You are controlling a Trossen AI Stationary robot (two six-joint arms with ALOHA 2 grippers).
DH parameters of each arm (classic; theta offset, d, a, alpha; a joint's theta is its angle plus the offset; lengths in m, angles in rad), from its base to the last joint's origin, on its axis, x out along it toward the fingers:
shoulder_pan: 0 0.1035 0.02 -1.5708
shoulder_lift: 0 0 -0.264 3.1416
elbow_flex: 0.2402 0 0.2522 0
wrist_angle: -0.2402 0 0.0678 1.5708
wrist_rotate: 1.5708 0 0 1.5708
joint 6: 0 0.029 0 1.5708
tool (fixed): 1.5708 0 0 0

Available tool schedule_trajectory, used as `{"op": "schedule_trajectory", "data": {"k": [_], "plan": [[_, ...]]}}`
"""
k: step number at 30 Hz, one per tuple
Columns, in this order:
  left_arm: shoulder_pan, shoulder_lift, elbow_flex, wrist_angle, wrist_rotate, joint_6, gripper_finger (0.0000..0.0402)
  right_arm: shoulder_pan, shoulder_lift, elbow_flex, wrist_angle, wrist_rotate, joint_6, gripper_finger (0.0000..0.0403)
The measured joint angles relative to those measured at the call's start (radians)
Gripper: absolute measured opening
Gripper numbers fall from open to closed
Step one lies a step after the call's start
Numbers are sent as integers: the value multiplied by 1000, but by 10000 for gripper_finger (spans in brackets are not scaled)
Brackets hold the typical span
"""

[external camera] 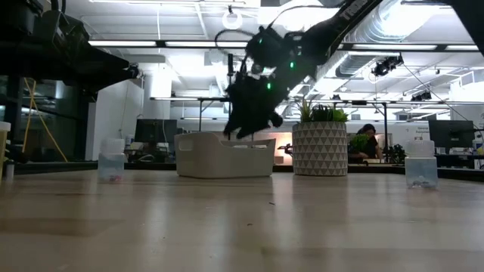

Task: Pick and place pill bottles into a basket
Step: Put the transparent medicine bottle into the gray bin

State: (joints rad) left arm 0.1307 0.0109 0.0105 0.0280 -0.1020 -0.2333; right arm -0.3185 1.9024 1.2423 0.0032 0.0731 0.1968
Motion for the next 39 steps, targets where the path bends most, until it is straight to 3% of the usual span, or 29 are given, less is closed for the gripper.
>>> {"op": "schedule_trajectory", "data": {"k": [5, 8, 17, 22, 25, 32, 39], "plan": [[0, 0, 0, 0, 2, 0, 184, 0, -140, 0, 5, -18, -5, 254], [0, 0, 0, 0, 3, 0, 184, 21, -252, 1, -108, -79, -90, 246], [0, 0, 0, 0, 2, 0, 184, 143, -493, 2, -682, -80, -167, 217], [0, 0, 0, 0, 2, 0, 184, 237, -523, 0, -1007, -168, -129, 215], [0, 0, 0, 0, -2, 0, 184, 298, -526, 0, -1136, -168, -80, 220], [0, 0, 0, 0, -5, 0, 184, 416, -524, -12, -1191, -89, 11, 229], [0, 0, 0, 0, -5, 0, 184, 489, -524, -162, -1121, -107, 92, 223]]}}
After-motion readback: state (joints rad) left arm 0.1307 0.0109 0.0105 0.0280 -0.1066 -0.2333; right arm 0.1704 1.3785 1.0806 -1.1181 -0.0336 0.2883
